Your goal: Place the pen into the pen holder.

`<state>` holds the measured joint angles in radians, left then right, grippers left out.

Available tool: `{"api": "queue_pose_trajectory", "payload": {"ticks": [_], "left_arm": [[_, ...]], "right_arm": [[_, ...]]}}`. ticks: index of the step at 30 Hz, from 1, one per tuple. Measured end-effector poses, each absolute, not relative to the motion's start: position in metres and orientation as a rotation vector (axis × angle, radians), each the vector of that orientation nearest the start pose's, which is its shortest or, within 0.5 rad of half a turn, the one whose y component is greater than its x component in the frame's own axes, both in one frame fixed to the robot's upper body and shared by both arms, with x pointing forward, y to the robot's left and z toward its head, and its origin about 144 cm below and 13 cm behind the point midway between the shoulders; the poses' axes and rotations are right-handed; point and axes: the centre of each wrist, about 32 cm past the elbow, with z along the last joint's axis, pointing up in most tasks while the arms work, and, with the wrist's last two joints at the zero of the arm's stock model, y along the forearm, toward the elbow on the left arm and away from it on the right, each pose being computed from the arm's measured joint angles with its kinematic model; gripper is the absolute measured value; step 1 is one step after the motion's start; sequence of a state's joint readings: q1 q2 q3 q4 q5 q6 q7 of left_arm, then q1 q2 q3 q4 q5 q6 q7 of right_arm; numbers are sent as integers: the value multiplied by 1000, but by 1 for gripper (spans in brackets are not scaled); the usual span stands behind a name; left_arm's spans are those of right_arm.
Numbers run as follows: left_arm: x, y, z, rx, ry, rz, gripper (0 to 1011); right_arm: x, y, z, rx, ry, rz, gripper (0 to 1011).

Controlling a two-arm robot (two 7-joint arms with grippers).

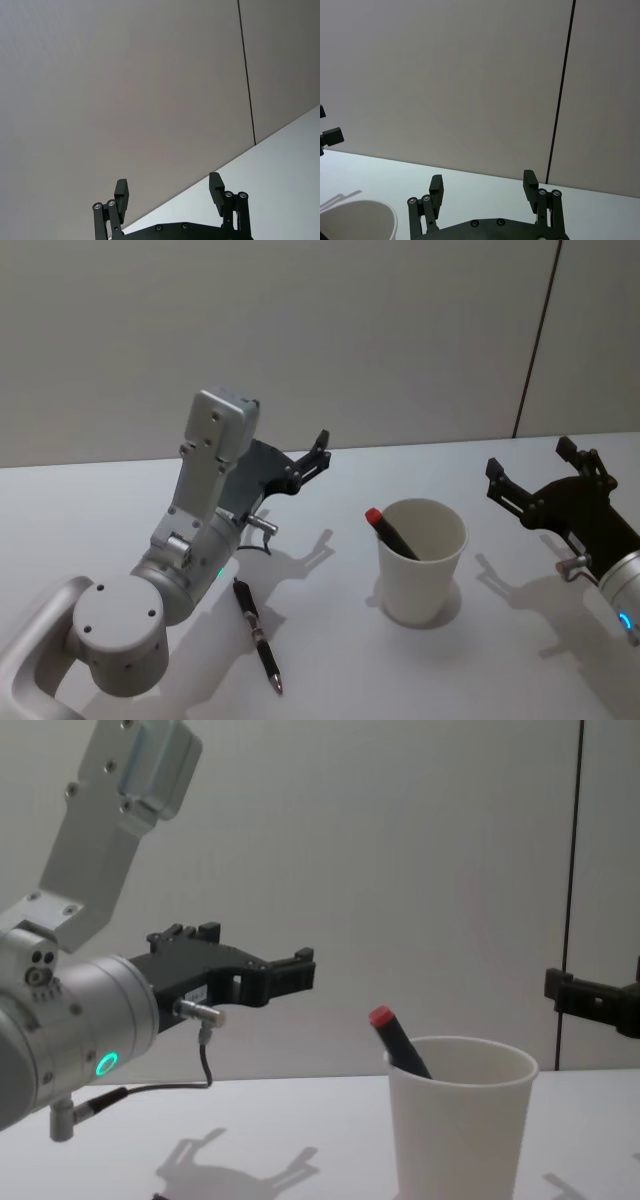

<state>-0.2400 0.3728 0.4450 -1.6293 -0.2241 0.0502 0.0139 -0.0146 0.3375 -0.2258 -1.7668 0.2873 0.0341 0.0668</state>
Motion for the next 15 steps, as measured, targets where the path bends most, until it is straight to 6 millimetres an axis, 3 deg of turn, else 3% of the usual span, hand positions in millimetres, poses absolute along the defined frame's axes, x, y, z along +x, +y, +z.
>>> {"api": "queue_pose_trajectory", "payload": {"ticks": [15], "left_arm": [[460,183,1211,174,-89,1316,1001]], "right_arm": [[443,-237,1189,26,-75,-1229,1001]]}}
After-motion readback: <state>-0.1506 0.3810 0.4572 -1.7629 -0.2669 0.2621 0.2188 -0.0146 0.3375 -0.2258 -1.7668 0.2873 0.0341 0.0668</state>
